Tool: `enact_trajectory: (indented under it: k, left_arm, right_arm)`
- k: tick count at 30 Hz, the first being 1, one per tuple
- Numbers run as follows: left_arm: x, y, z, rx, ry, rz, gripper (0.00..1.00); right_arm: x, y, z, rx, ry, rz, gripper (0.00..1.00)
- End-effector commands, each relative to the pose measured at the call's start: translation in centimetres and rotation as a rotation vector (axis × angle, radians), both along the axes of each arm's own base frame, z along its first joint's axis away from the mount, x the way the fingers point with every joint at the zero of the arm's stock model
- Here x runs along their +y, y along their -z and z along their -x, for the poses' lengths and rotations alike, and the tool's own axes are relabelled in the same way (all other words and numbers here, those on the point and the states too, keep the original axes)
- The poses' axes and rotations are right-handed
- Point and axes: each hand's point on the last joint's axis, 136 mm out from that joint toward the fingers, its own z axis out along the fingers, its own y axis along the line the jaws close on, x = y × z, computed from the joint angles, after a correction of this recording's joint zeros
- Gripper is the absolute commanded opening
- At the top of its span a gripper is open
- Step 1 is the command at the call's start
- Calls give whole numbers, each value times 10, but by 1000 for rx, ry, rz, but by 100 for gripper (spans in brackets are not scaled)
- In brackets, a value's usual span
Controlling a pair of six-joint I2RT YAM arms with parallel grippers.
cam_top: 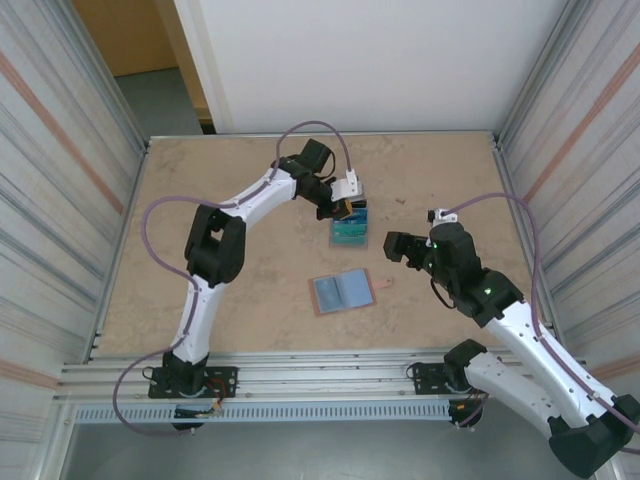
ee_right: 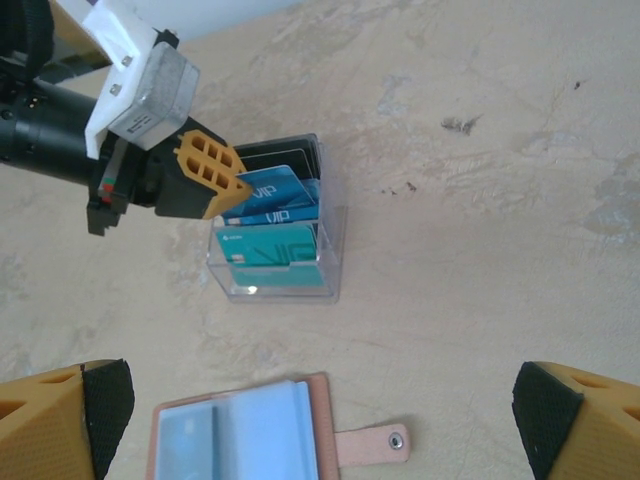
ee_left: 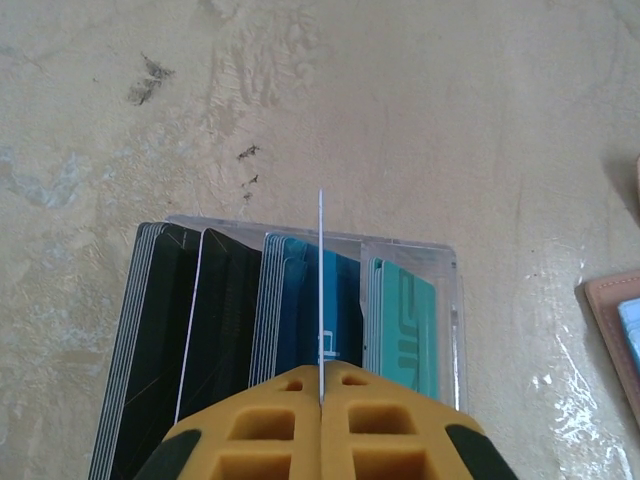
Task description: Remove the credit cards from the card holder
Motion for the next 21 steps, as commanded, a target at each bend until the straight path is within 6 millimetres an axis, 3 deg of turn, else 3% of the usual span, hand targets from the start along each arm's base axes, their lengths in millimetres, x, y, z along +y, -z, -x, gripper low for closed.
enact_trajectory:
  k: [1, 6, 17, 21]
  left_arm:
    - [2, 1, -6, 13, -16, -7, 0]
    - [4, 9, -8, 17, -30, -28, 0]
    - [6, 5, -13, 8, -58, -50, 17]
    - [8, 1, -14, 0, -64, -52, 17]
  right_arm:
    - [-1, -10, 1, -17, 12, -28, 99]
    - [1, -7, 1, -13, 3, -36, 99]
    - [6, -6, -1, -11, -16, -38, 99]
    - [7, -6, -1, -11, -24, -42, 99]
